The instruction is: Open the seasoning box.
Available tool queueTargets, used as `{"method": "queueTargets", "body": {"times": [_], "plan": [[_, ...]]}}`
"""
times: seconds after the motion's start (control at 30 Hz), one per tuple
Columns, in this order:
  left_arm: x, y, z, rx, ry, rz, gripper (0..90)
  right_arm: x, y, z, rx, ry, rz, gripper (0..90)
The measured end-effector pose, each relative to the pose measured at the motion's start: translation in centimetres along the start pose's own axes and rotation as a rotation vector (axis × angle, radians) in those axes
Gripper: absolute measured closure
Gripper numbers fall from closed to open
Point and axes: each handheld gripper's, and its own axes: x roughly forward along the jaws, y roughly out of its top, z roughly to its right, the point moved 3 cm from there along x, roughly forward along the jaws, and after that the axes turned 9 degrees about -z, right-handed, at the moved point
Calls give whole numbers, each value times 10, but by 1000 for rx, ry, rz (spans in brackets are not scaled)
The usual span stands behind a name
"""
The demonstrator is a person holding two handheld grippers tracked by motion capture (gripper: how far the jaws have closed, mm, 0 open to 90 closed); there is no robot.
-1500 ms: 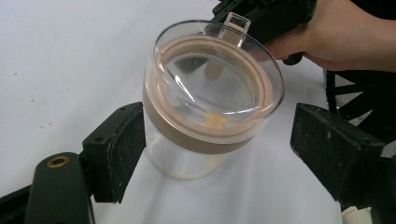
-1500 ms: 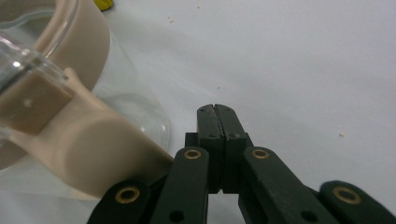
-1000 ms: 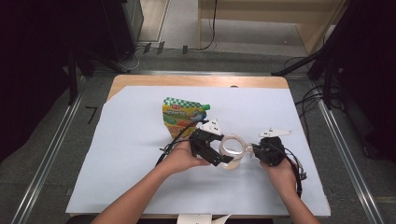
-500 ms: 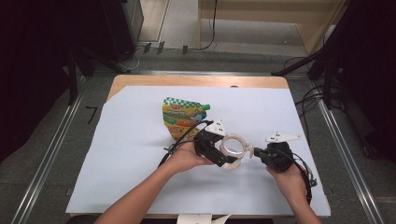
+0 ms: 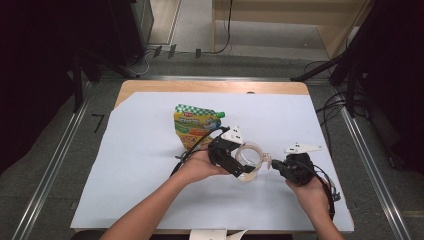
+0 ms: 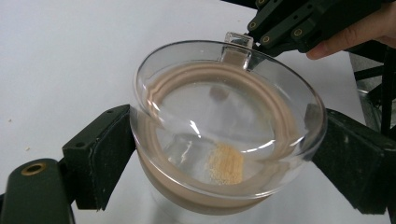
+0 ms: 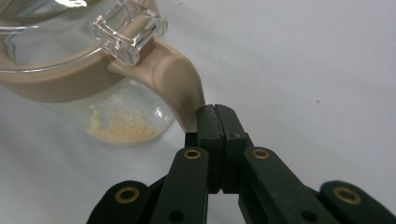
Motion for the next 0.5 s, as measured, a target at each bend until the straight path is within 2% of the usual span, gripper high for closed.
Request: {"method": "queueTargets", "body": {"times": [0.1, 0.33, 0.37, 0.43, 0.5], "plan": [[-2, 3, 1, 21, 10, -9, 110, 0, 0, 0, 1, 2, 0, 900], [-6, 10, 3, 33, 16, -19, 110, 0, 0, 0, -3, 5, 1, 900], [-7, 11, 3, 32, 2, -8, 110, 0, 0, 0, -3, 5, 1, 900], [-11, 15, 6, 24, -47, 35, 212, 0, 0, 0, -3, 9, 3, 900], [-12, 20, 8, 31, -46, 38, 233, 0, 0, -1, -6, 9, -1, 900]]}}
